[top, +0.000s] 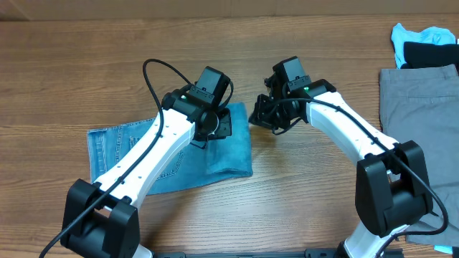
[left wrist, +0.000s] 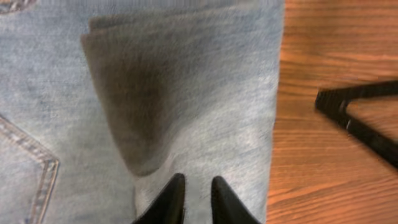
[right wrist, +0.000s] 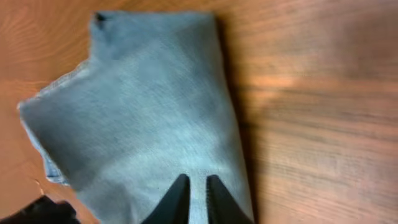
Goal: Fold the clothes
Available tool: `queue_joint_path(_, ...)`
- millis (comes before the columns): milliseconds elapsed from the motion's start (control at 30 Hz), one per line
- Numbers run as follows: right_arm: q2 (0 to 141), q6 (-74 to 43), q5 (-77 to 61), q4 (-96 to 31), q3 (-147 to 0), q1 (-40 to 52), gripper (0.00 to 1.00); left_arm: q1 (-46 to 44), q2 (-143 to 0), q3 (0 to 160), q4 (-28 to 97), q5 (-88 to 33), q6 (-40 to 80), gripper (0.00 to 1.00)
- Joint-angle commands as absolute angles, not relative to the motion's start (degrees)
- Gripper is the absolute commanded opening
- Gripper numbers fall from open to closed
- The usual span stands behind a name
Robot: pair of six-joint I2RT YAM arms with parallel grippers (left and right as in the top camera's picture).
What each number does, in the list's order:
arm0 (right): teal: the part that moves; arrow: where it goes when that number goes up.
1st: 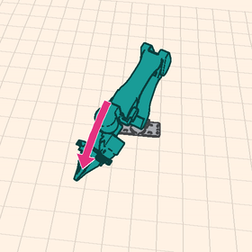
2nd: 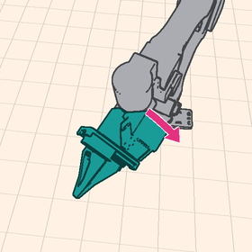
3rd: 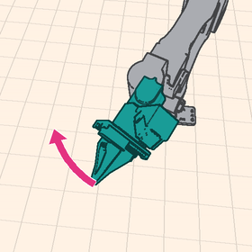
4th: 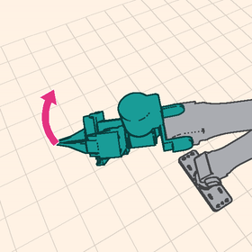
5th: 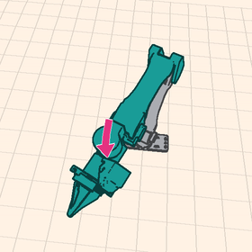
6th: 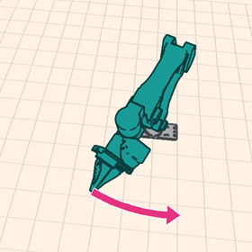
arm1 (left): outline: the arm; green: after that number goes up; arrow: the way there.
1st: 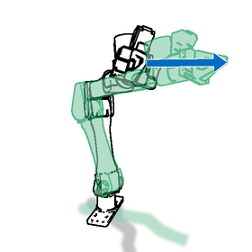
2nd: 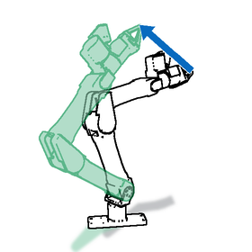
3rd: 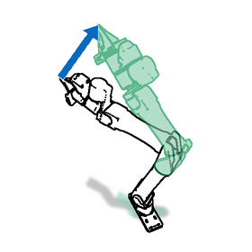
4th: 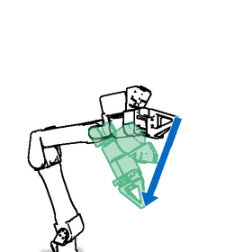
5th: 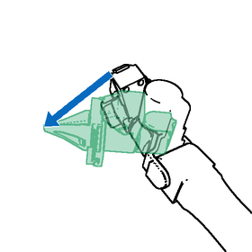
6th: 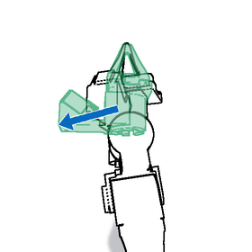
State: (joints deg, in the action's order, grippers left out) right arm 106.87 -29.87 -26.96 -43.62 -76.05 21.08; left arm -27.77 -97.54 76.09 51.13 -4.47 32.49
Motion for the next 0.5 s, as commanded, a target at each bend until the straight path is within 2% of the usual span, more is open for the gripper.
queue_joint_path(0,104.79,-29.52,-27.09,-46.83,-76.55,21.10,0.12,-27.77,-101.56,75.90,49.69,-4.54,32.08,0.13)
queue_joint_path(133,104.79,-28.18,-27.55,-52.36,-76.55,22.28,0.04,-27.40,-107.24,75.90,48.31,-3.73,32.08,0.09)
queue_joint_path(467,104.79,-25.52,-31.16,-53.82,-76.44,32.14,0.07,-20.71,-114.04,75.90,49.82,-5.74,32.23,0.08)
